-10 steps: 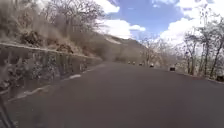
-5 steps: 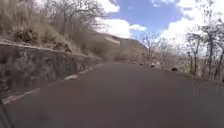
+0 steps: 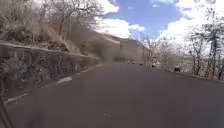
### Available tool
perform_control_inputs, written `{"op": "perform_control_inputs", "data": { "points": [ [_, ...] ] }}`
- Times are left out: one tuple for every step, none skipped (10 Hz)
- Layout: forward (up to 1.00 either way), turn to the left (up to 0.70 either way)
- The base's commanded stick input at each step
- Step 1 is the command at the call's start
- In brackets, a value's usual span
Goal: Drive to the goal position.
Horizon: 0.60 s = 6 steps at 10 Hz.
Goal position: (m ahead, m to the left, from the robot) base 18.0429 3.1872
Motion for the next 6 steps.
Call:
{"op": "perform_control_inputs", "data": {
  "points": [
    [0.70,0.00],
    [0.70,0.00],
    [0.70,0.00],
    [0.70,0.00],
    [0.70,0.00],
    [0.70,0.00]
  ]
}}
